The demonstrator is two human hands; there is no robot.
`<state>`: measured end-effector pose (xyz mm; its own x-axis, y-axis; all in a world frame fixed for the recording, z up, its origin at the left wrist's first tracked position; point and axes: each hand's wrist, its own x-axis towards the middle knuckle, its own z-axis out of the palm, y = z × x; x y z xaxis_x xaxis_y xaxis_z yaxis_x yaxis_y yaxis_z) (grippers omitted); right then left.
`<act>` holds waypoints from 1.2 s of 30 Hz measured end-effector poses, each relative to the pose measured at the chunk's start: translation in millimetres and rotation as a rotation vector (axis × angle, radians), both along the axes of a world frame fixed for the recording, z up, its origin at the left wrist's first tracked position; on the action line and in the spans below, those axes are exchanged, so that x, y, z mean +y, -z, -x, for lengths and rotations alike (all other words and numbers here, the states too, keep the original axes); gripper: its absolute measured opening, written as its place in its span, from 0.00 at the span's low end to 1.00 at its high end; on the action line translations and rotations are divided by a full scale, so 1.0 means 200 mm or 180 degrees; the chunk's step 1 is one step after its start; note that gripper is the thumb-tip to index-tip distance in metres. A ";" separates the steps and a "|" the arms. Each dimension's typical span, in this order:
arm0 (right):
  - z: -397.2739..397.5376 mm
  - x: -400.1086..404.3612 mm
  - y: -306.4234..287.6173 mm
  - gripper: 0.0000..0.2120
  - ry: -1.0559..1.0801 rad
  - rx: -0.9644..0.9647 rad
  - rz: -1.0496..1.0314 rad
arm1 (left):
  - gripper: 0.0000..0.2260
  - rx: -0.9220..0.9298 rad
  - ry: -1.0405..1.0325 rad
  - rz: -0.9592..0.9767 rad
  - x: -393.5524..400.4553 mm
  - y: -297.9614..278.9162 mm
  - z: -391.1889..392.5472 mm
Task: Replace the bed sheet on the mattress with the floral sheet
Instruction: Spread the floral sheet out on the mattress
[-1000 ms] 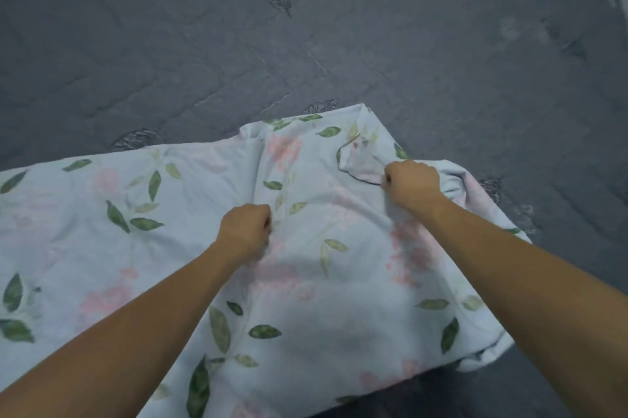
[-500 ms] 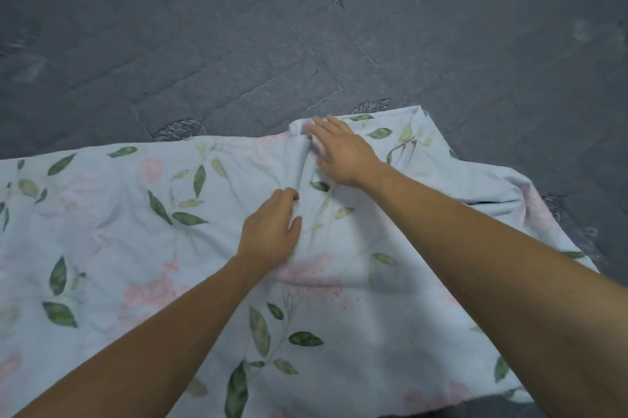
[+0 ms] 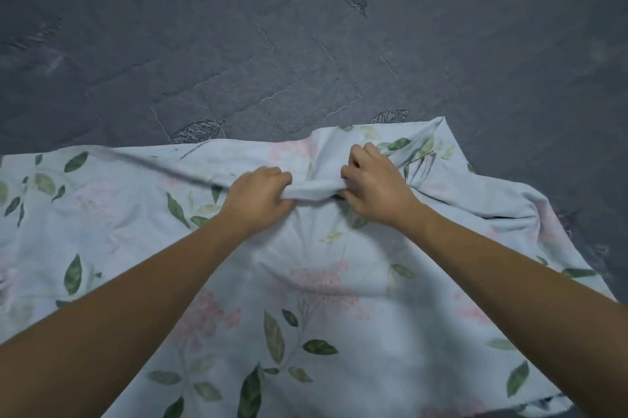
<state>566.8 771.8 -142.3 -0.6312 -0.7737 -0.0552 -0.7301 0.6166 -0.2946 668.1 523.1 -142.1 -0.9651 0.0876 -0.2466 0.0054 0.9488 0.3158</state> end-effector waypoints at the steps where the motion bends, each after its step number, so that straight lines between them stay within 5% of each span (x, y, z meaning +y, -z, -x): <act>1: -0.01 0.02 0.00 0.14 -0.0084 0.0020 0.0029 | 0.18 0.0117 0.0012 -0.0109 0.00 0.00 -0.06; 6: -0.03 0.03 -0.05 0.14 -0.0276 -0.0468 -0.0046 | 0.15 0.0713 0.0040 -0.0513 -0.02 0.00 -0.26; 11: -0.07 -0.02 -0.11 0.17 -0.0085 -0.0994 -0.0112 | 0.08 0.1092 -0.0074 -0.0110 0.00 -0.07 -0.35; 22: -0.07 -0.27 -0.16 0.13 -0.0334 -0.1367 -0.0893 | 0.14 0.0634 -0.0680 -0.0199 -0.06 0.05 -0.57; 27: -0.05 -0.34 -0.10 0.10 0.0238 -0.1520 -0.0248 | 0.04 0.0466 -0.0933 -0.0190 -0.16 0.04 -0.51; 30: -0.02 -0.36 -0.07 0.03 0.0415 -0.1099 0.0026 | 0.02 0.0484 -0.0862 -0.0197 -0.23 0.03 -0.45; 33: 0.05 -0.41 -0.04 0.18 0.0630 -0.0770 0.0134 | 0.06 0.0608 -0.0593 0.0150 -0.28 0.05 -0.40; 36: 0.14 -0.48 -0.02 0.38 0.0705 -0.0863 -0.0451 | 0.16 0.0386 -0.0631 0.0214 -0.31 0.04 -0.40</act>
